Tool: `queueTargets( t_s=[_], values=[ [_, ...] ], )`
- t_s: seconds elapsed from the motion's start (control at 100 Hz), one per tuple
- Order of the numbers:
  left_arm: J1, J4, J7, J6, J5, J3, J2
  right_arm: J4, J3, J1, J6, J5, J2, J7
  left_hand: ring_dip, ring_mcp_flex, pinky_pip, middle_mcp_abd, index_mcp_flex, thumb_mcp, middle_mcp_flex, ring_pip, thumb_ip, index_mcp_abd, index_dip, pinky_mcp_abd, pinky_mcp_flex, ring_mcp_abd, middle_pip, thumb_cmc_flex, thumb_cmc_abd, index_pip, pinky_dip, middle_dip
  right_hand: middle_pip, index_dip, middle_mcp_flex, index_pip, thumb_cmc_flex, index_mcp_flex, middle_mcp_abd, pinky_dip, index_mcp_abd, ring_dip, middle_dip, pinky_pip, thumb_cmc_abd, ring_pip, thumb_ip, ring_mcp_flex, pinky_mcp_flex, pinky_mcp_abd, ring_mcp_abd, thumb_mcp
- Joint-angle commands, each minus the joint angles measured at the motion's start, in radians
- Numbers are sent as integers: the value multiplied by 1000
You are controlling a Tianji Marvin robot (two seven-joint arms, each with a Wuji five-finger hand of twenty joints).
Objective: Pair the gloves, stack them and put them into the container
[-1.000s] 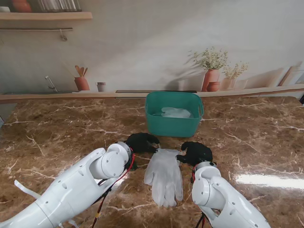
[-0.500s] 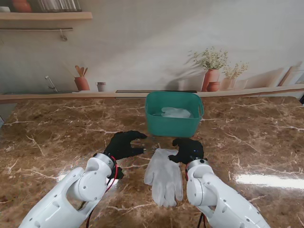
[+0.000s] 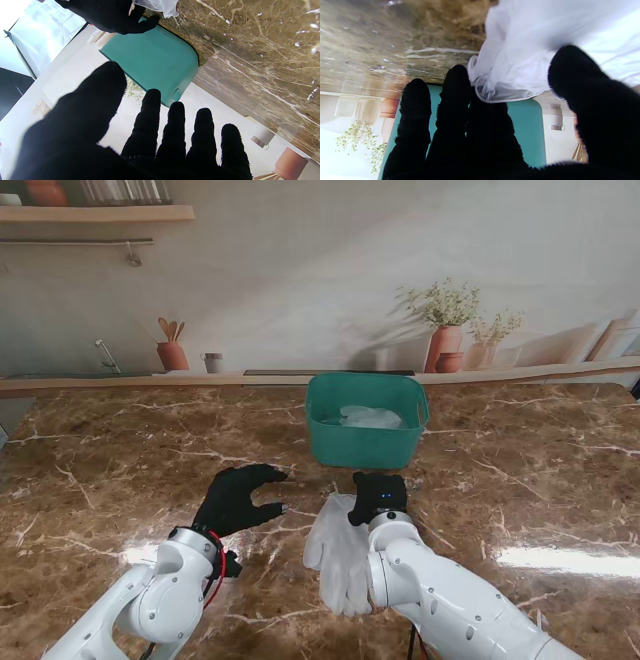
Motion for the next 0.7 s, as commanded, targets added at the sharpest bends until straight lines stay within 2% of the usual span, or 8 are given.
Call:
queueTargets(
  t_s=[0.0,0.05,0.11,0.2,0.29,0.37,0.53,0.69],
  values=[
    [15,-3,16,-7,4,-5,1,23,-26,-6,1,15,-12,25,-18,-19,-36,-32,16,-22,-1,-29,17,-33,9,-8,-11,-50,-21,-23,25,10,-15,-15,59,91,-8,121,22,107,-47,49,-86,62,127,-13,-114,41,-29,-85,-71,11,-33,-31],
    [18,-2,25,-9,4,-9,0,30,-30,-8,-3,22,-17,15,-19,-19,-39,-32,19,-22,-2,-30,17,-35,10,-8,-12,-52,-22,-22,25,12,-16,-15,50,208,-71,248,52,241,-39,62,-155,72,182,-64,-148,-1,-32,-181,-143,11,-16,-12],
    [21,-2,27,-10,6,-12,0,33,-30,-13,-13,28,-20,3,-20,-20,-46,-34,20,-23,-3,-31,17,-34,11,-8,-14,-52,-23,-23,28,13,-18,-15,-29,200,-155,446,133,321,-22,73,-252,30,162,-143,-191,-125,-197,-339,-218,-4,9,-51],
    [25,-2,30,-14,3,-17,-1,32,-14,-31,-42,32,-23,-27,-21,-20,-54,-34,25,-24,-1,-32,17,-34,12,-7,-14,-54,-23,-20,28,16,-20,-16,-161,288,-185,547,196,338,7,79,-345,-77,30,-180,-195,-279,-208,-439,-235,-17,21,-65],
    [28,-1,32,-17,3,-20,-1,25,20,-55,-81,39,-28,-71,-22,-19,-60,-32,31,-26,-1,-32,17,-34,13,-6,-15,-52,-24,-18,30,18,-19,-16,-263,418,-84,527,241,348,30,42,-365,-240,-154,-211,-191,-451,-197,-277,-141,18,58,-54],
    [30,-1,37,-18,-1,-21,-2,20,57,-74,-124,54,-36,-118,-23,-19,-67,-32,34,-26,1,-33,17,-35,15,-6,-16,-50,-24,-17,31,21,-19,-17,-299,515,181,525,292,365,24,-23,-365,-308,-276,-150,-187,-492,-182,59,68,45,74,-34],
    [33,-2,35,-19,-3,-24,-2,16,118,-94,-205,98,-52,-193,-24,-17,-80,-31,40,-30,6,-33,17,-38,17,-6,-18,-51,-24,-14,33,25,-18,-17,-268,543,454,559,363,440,-18,-75,-367,-242,-168,59,-219,-373,-168,326,292,28,58,-25],
    [33,-3,32,-14,-7,-27,-2,35,153,-83,-242,120,-66,-252,-25,-15,-89,-32,45,-32,12,-34,17,-39,19,-4,-18,-53,-24,-10,37,30,-15,-17,-246,535,478,561,379,453,-14,-83,-368,-228,-166,105,-223,-323,-164,361,321,13,63,-31]
  ],
)
